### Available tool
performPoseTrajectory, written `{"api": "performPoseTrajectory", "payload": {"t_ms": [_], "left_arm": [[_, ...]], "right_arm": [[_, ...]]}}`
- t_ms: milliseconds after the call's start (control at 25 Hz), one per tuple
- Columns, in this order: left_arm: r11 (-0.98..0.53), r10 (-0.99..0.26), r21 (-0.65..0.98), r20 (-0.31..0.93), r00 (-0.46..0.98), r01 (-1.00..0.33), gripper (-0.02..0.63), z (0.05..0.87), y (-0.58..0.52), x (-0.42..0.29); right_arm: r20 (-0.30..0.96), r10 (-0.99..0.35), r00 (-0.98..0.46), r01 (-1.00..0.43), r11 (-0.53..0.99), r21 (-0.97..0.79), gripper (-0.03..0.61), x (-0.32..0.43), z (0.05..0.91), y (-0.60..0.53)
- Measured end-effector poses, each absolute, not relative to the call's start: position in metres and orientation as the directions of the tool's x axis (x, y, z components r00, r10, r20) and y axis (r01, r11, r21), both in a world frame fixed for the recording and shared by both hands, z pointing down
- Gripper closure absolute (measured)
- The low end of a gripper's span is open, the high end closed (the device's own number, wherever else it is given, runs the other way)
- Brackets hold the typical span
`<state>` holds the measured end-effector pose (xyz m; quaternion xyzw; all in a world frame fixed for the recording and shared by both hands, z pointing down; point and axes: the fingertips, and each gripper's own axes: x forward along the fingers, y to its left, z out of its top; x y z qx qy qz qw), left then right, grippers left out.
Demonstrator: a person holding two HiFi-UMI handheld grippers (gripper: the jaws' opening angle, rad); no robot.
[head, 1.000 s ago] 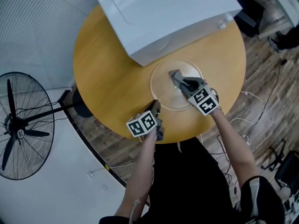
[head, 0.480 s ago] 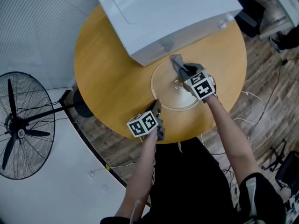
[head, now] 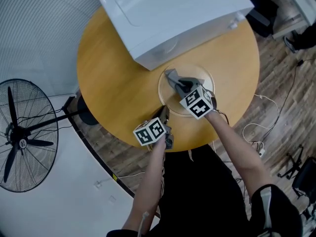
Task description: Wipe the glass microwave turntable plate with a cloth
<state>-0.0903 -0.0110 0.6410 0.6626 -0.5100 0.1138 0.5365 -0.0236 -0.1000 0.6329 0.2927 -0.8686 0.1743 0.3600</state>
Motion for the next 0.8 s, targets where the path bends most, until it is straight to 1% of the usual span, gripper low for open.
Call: {"api": "performPoseTrajectory", "payload": {"t_ms": [240,400,480,520,600,800], "left_arm": [[0.096,-0.554,0.590,0.701,0.449,-0.802,0.578,0.642,-0.010,-0.090],[0.096,-0.555,0.586,0.702,0.445,-0.805,0.580,0.642,-0.011,-0.090],[0.095,-0.557,0.585,0.702,0.445,-0.805,0.580,0.641,-0.011,-0.090],[0.094,-0.557,0.585,0.701,0.444,-0.805,0.578,0.641,-0.011,-0.090],[0.094,-0.558,0.584,0.702,0.443,-0.806,0.578,0.641,-0.011,-0.089],[0.096,-0.558,0.580,0.705,0.439,-0.809,0.578,0.641,-0.011,-0.089]], "right_arm": [[0.725,-0.284,-0.628,-0.501,0.860,-0.098,0.540,-0.063,0.633,-0.060],[0.720,-0.238,-0.651,-0.446,0.889,-0.109,0.535,-0.077,0.634,-0.052],[0.724,-0.229,-0.651,-0.428,0.898,-0.101,0.523,-0.079,0.634,-0.056],[0.725,-0.229,-0.649,-0.426,0.900,-0.097,0.511,-0.079,0.635,-0.060],[0.729,-0.243,-0.640,-0.441,0.893,-0.090,0.511,-0.076,0.635,-0.072],[0.739,-0.325,-0.590,-0.534,0.843,-0.056,0.509,-0.045,0.635,-0.115]]}}
